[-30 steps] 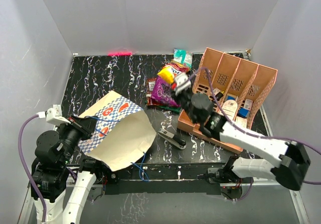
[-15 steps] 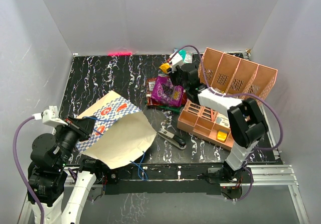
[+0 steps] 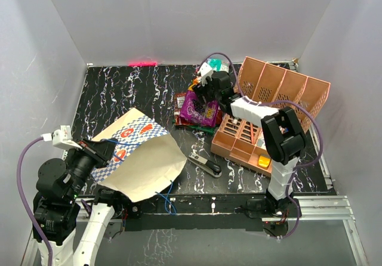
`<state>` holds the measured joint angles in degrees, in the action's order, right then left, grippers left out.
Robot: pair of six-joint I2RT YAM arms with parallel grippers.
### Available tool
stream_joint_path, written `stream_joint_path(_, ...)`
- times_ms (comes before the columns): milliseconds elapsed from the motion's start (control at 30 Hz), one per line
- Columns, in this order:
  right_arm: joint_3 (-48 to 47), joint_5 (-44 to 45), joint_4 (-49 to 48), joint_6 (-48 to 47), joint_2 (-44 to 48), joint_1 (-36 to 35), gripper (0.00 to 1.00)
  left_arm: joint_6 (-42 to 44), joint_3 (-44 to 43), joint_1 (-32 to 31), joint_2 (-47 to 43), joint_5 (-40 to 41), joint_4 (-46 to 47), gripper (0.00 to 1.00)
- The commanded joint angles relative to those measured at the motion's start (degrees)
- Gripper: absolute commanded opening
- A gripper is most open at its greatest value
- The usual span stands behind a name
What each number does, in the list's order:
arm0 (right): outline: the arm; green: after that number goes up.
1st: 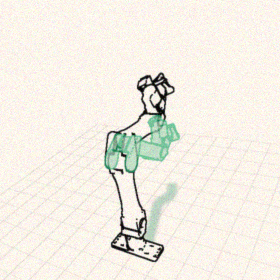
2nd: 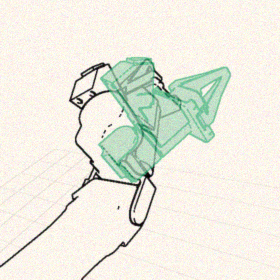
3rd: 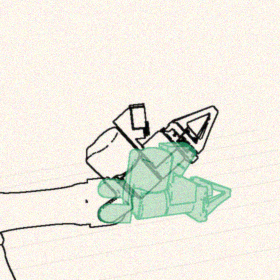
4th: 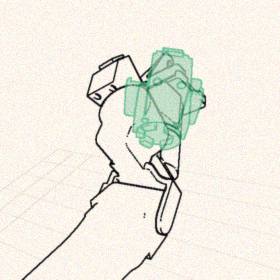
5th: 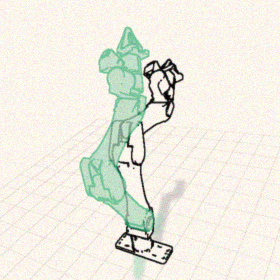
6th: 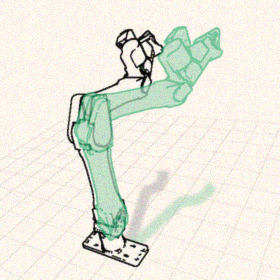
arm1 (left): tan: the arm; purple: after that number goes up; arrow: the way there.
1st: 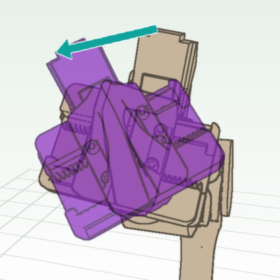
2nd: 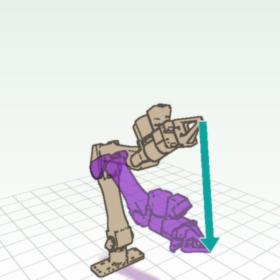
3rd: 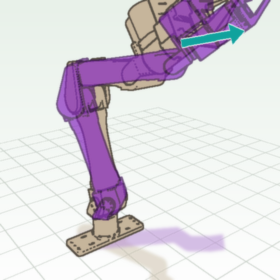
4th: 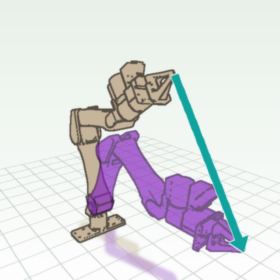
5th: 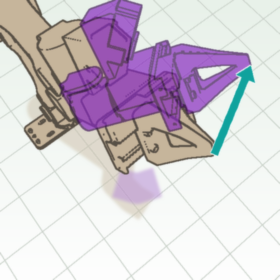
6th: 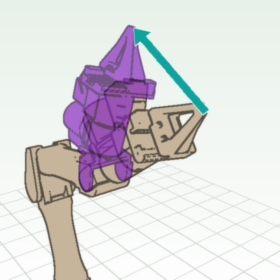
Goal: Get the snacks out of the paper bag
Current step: Place the snack at the center of the board.
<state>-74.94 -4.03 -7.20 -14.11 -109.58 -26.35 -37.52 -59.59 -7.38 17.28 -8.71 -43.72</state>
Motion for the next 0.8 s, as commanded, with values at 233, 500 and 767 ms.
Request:
stream_joint_path(233,23.1,-12.9,-6.6,11.9,28.7,-0.5,0.91,-0.4,1.4,-0.3,1.7,-2.1,4.0,0.0)
stream_joint_path(500,42.0,-13.9,-14.0,11.1,43.5,-9.8,0.94,-1.0,2.2,-0.3,1.4,-1.9,3.9,0.0)
stream_joint_path(767,41.0,-9.4,-16.7,6.2,51.6,-29.1,0.97,-0.8,2.7,-0.3,1.0,-1.3,3.6,0.0)
